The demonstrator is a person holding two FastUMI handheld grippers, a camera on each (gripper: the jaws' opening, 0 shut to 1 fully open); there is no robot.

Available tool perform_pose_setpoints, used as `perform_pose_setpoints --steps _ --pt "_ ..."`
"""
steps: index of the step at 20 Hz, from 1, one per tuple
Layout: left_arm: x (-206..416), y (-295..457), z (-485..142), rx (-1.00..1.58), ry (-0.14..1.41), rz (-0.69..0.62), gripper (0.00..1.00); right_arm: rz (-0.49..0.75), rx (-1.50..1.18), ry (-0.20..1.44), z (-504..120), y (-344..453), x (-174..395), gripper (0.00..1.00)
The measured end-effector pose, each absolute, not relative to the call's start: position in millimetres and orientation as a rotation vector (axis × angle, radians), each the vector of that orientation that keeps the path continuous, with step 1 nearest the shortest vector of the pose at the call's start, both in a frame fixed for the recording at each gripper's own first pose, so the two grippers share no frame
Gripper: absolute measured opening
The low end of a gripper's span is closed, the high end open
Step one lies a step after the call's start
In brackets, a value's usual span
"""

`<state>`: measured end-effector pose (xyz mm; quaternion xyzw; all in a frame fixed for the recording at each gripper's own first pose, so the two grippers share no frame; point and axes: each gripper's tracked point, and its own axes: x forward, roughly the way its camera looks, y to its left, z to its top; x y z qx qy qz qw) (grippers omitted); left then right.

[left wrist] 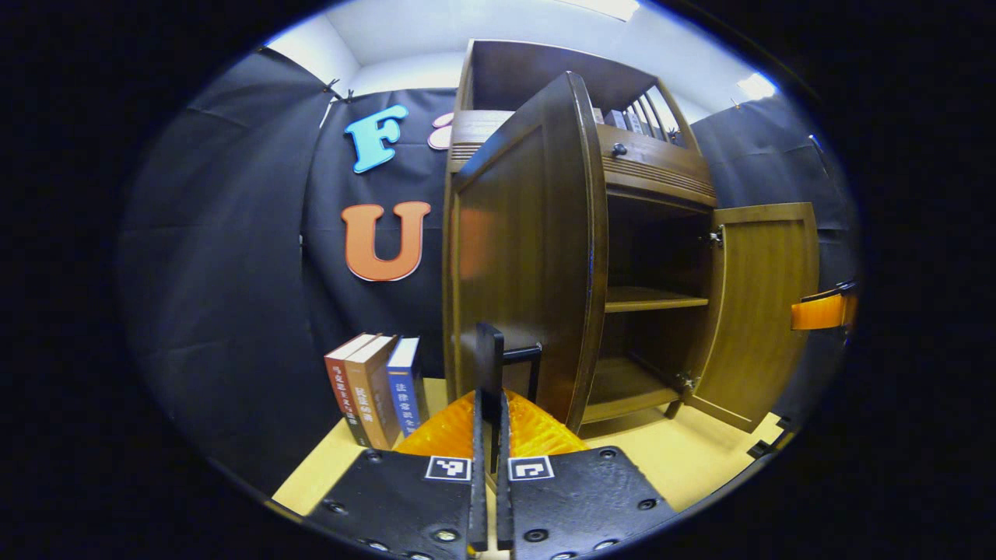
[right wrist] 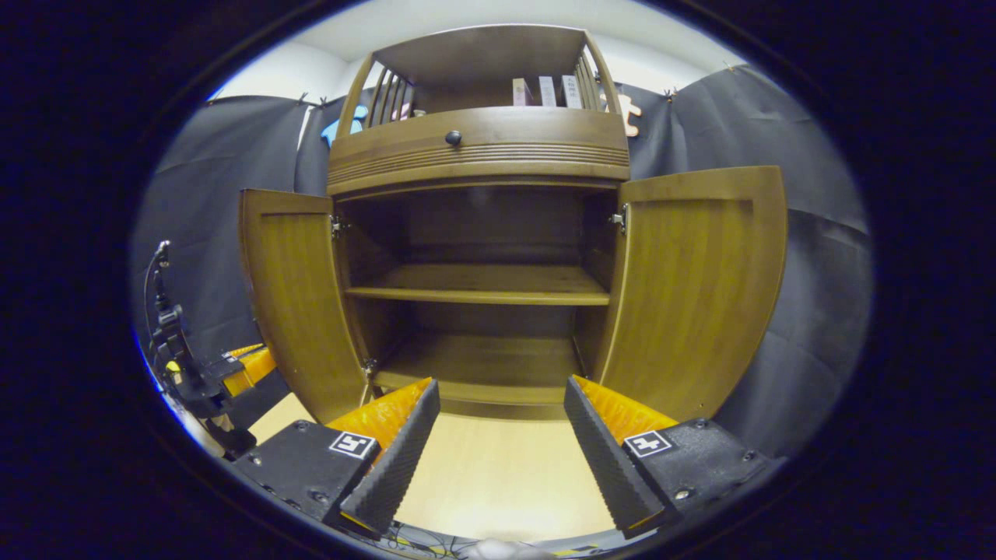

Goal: Open the right door of the double-door shoe cabinet with the right hand, and open the left door with the left hand.

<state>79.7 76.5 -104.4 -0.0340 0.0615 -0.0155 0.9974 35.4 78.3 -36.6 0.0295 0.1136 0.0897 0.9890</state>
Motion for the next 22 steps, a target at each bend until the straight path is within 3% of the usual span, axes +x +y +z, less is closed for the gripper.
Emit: perform_pose_setpoints --steps 7,8,9,13,22 --pt "79 113 -112 -0.041 0.118 -0.028 0.00 0.207 0.063 0.237 -39 91 31 1.00" --pt "79 118 -113 -0.048 0.114 -0.027 0.08 0.208 0.065 0.238 -40 92 30 1.00" --pt "79 123 -113 -0.054 0.109 -0.024 0.00 0.208 0.065 0.238 -39 92 30 1.00" --pt "80 152 -116 -0.042 0.099 0.000 0.00 0.202 0.064 0.239 -38 90 31 1.00" --pt "89 182 -118 -0.058 0.083 -0.136 0.00 0.196 0.059 0.262 -46 88 31 1.00"
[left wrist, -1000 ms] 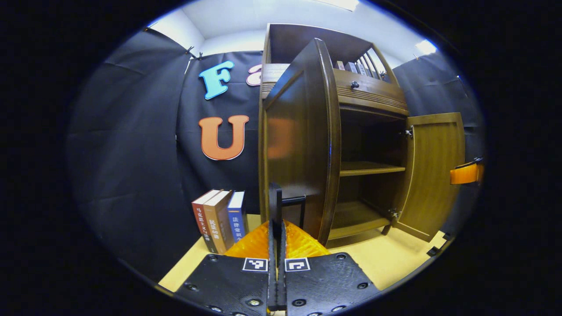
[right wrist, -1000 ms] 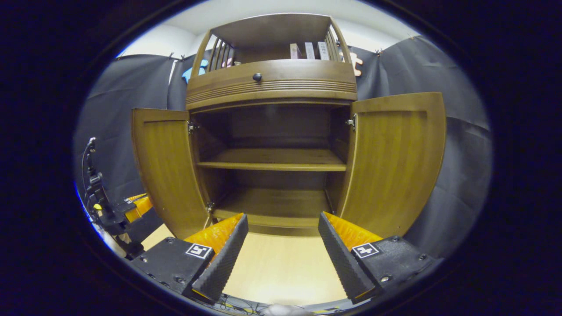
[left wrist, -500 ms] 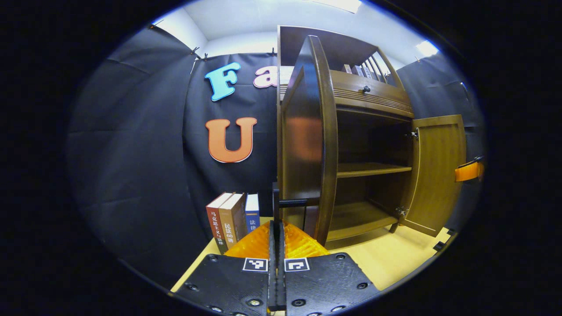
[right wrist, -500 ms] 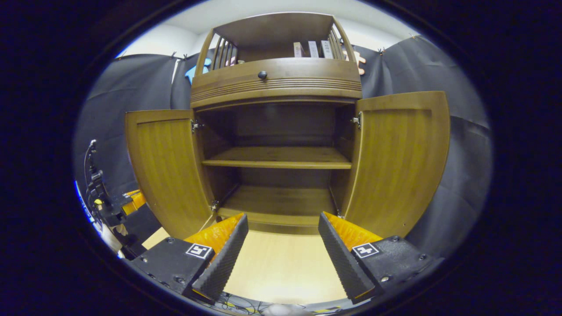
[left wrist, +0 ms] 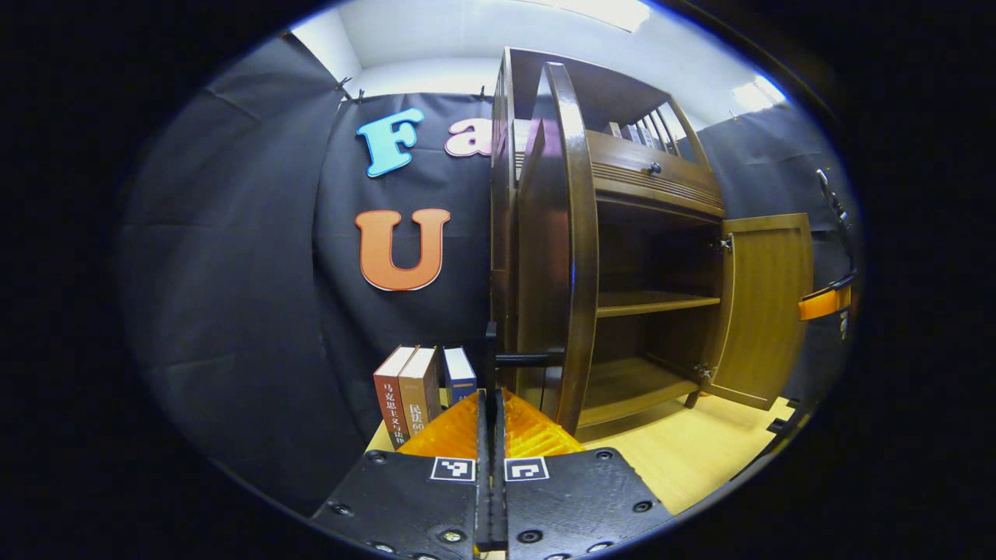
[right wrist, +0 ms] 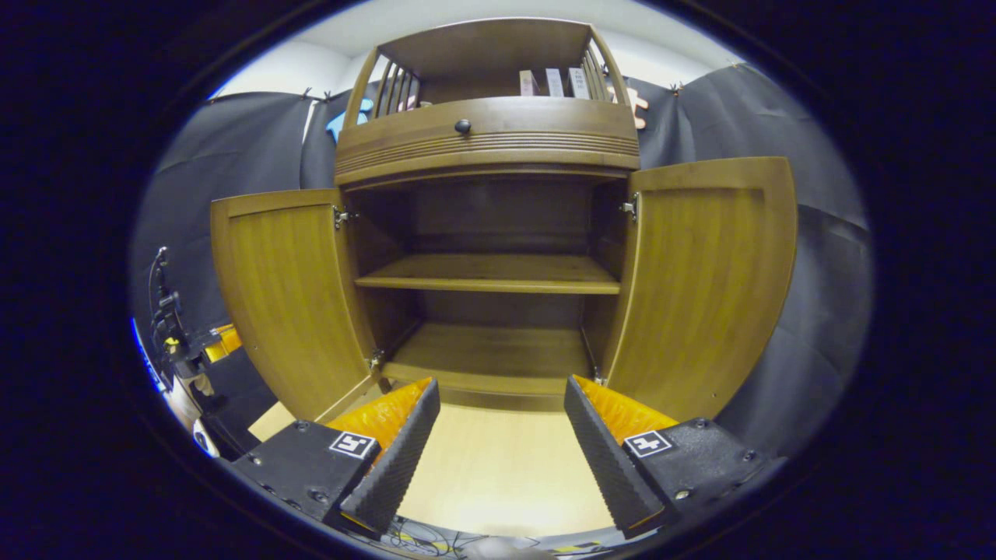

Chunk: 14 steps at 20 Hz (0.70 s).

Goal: Open the right door of the double-door shoe cabinet with the right hand, and open the left door with the left hand.

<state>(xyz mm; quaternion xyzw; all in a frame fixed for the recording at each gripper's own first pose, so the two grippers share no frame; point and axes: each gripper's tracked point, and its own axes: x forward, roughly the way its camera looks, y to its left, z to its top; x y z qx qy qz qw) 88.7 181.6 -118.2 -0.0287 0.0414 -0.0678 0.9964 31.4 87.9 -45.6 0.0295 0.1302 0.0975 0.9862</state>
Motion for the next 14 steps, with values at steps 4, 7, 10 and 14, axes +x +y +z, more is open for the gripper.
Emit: perform_pose_setpoints --steps 4,7,10,14 --pt "93 183 -121 -0.043 0.086 -0.191 0.00 0.194 0.053 0.270 -46 88 32 1.00" --pt "95 183 -120 -0.045 0.078 -0.208 0.00 0.191 0.041 0.277 -46 88 30 1.00" --pt "95 182 -121 -0.056 0.065 -0.212 0.00 0.196 0.023 0.297 -51 89 28 1.00" --pt "98 181 -121 -0.068 0.069 -0.216 0.00 0.193 0.010 0.310 -55 85 21 1.00"
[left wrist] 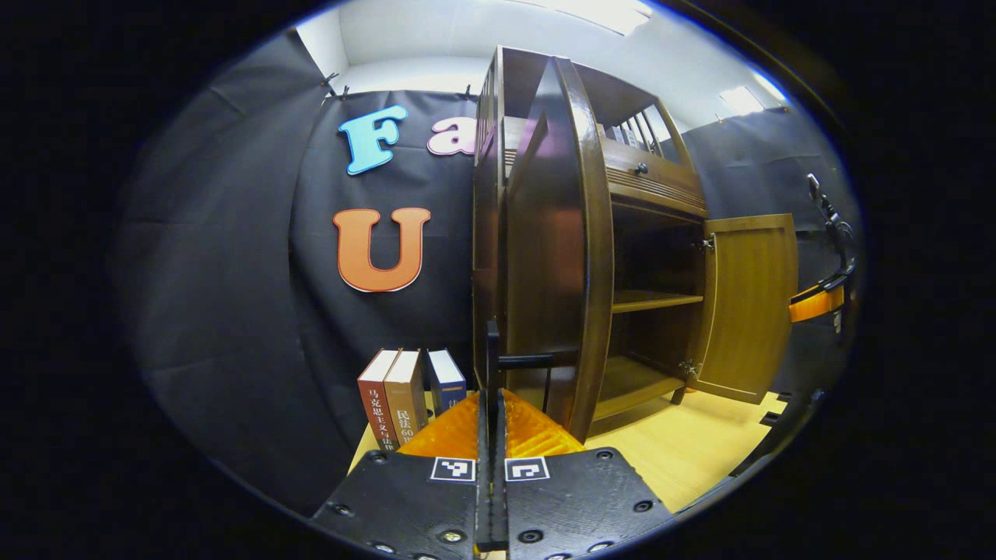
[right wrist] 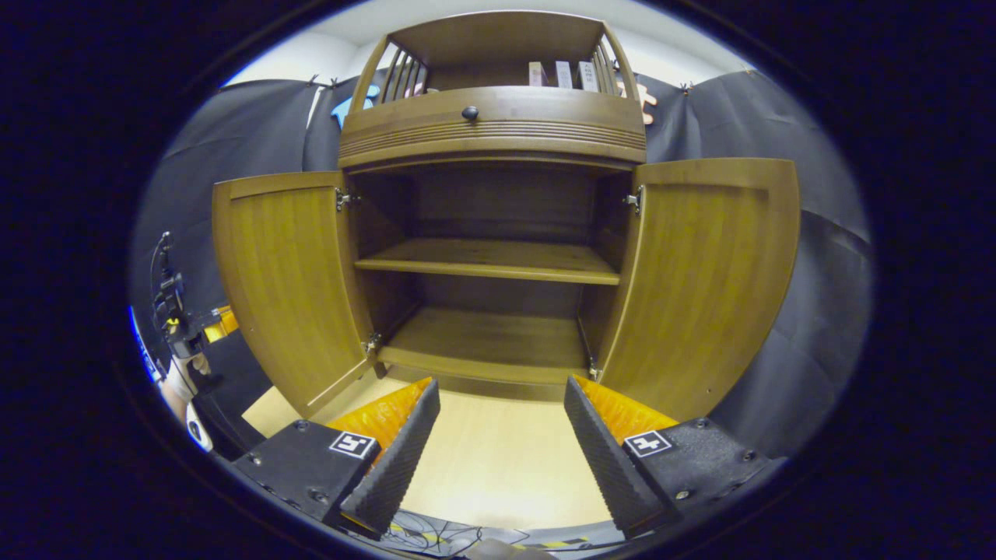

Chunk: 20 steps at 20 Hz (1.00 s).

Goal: Open the right door of the double-door shoe cabinet with the right hand, and open the left door with the left hand.

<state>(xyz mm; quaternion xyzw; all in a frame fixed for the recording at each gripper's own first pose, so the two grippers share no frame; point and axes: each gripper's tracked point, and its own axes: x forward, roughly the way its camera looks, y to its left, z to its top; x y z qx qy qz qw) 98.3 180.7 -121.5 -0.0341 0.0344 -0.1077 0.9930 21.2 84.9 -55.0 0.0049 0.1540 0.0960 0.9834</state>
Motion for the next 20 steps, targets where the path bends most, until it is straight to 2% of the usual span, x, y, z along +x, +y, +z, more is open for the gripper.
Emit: perform_pose_setpoints --steps 10,14,20 --pt "95 179 -127 -0.047 0.146 -0.133 0.00 0.208 0.018 0.278 -60 35 -14 1.00" --pt "50 217 -144 -0.024 0.216 0.006 1.00 0.207 0.035 0.290 -69 1 -38 1.00" --pt "-46 224 -150 -0.077 0.268 0.247 0.95 0.228 0.048 0.288 -77 -36 -66 1.00"
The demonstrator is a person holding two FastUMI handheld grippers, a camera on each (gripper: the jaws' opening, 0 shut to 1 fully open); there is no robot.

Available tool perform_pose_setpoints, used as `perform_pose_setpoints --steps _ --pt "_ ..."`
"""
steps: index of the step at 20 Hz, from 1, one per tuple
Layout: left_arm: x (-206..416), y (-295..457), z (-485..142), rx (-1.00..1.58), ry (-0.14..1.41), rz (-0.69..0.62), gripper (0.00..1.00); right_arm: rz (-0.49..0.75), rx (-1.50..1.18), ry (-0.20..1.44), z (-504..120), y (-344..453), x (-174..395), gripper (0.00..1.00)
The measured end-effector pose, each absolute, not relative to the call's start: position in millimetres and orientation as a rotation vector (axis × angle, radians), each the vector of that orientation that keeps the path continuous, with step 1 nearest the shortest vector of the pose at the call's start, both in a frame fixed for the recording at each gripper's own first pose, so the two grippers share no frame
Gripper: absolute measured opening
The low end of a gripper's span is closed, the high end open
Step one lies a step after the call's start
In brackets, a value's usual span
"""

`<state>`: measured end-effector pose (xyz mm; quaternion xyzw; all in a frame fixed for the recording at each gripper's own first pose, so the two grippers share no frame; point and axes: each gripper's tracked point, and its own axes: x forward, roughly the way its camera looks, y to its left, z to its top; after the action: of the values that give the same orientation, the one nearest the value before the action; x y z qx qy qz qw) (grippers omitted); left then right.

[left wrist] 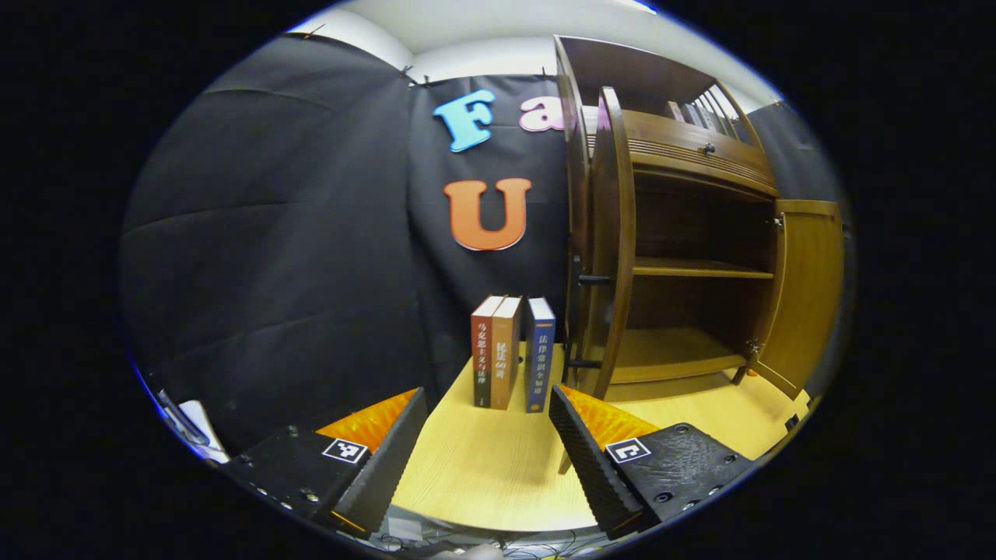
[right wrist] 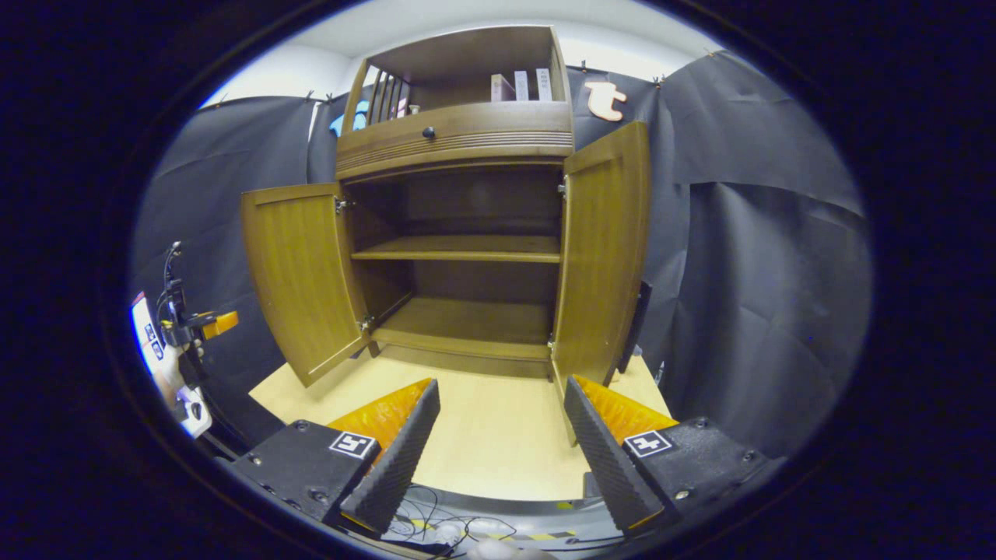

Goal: Open the right door of the double-door shoe cabinet with the right hand, and open the left door with the left hand.

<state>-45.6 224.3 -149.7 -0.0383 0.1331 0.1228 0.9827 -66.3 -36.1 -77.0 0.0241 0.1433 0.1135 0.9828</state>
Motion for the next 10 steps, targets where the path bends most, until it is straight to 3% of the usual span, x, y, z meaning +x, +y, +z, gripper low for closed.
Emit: perform_pose_setpoints --steps 5,10 --pt "-106 161 -128 -0.097 0.264 0.357 0.95 0.232 0.062 0.227 -63 -60 -83 1.00" --pt "-105 59 -71 -0.073 0.192 0.274 0.95 0.225 0.092 0.181 -48 -77 -99 1.00"
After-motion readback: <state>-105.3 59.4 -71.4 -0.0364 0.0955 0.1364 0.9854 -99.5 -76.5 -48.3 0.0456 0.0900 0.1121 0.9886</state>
